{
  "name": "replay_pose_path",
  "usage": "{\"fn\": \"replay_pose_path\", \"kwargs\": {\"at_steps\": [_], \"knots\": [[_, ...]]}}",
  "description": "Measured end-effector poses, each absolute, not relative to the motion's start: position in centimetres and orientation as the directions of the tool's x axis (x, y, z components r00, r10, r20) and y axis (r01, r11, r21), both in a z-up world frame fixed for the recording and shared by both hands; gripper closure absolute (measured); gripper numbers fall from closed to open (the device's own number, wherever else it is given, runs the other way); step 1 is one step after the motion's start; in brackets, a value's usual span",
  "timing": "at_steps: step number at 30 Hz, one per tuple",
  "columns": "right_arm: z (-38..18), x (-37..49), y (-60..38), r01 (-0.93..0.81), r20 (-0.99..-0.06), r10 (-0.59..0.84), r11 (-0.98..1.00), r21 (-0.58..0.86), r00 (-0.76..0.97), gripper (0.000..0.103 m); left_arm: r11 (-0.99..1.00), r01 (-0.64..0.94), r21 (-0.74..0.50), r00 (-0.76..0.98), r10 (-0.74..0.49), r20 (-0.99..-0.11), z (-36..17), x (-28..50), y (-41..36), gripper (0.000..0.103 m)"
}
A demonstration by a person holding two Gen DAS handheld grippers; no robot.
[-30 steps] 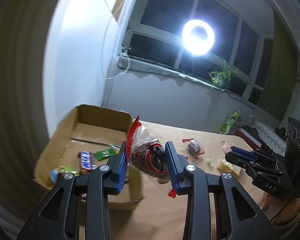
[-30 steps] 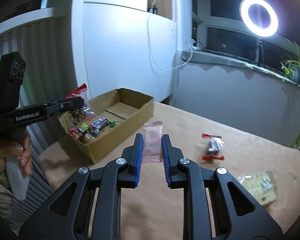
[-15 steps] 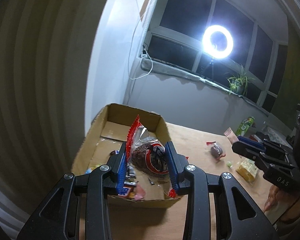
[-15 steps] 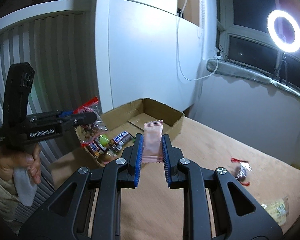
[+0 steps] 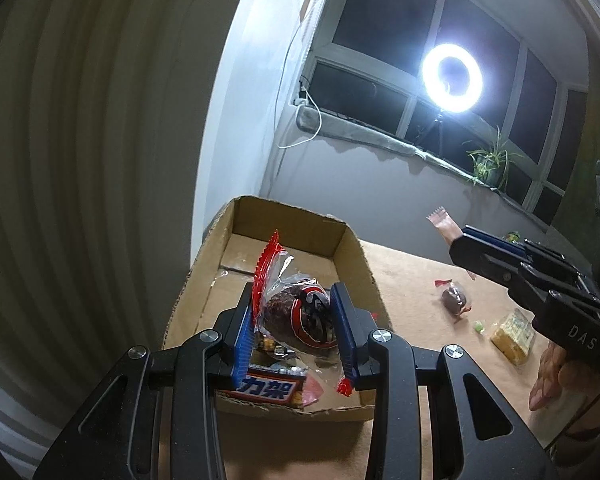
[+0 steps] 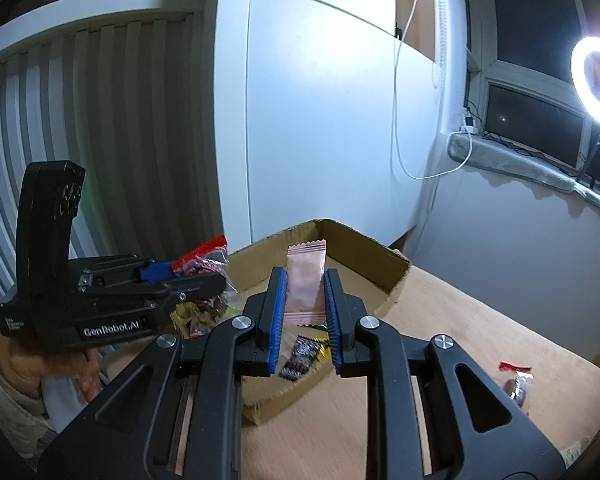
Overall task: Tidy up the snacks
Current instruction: 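Carry both candies into the cardboard box and open both tools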
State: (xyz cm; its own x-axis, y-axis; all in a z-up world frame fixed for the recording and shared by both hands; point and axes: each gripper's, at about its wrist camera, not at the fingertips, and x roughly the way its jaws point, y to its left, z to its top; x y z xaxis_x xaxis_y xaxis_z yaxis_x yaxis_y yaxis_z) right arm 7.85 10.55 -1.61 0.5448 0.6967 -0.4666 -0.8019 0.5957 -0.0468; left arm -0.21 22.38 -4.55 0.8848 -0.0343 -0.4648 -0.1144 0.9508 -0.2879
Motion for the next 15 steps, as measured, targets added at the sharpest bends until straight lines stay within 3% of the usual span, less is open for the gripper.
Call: {"fn": "replay_pose_path", "kwargs": {"at_steps": [12,13,15], "knots": [[-3.5,10.3,14.3,-0.823,-0.499,0.706,0.567,-0.028,0.503,0.082,0.944,-0.139,-0.3,0.863,-0.033,-0.504,-6.4,1.4,23.9,0.069],[-3.8,10.6,14.5,-0.824,-0.514,0.7,0.566,-0.023,0.496,0.079,0.944,-0.144,-0.297,0.86,-0.029,-0.509,-6.4,1.5,23.9,0.066],[-4.6,11.1,14.6,-0.822,-0.539,0.687,0.569,-0.019,0.487,0.048,0.946,-0.153,-0.287,0.85,-0.022,-0.526,-6.6,1.8,23.9,0.061]]}}
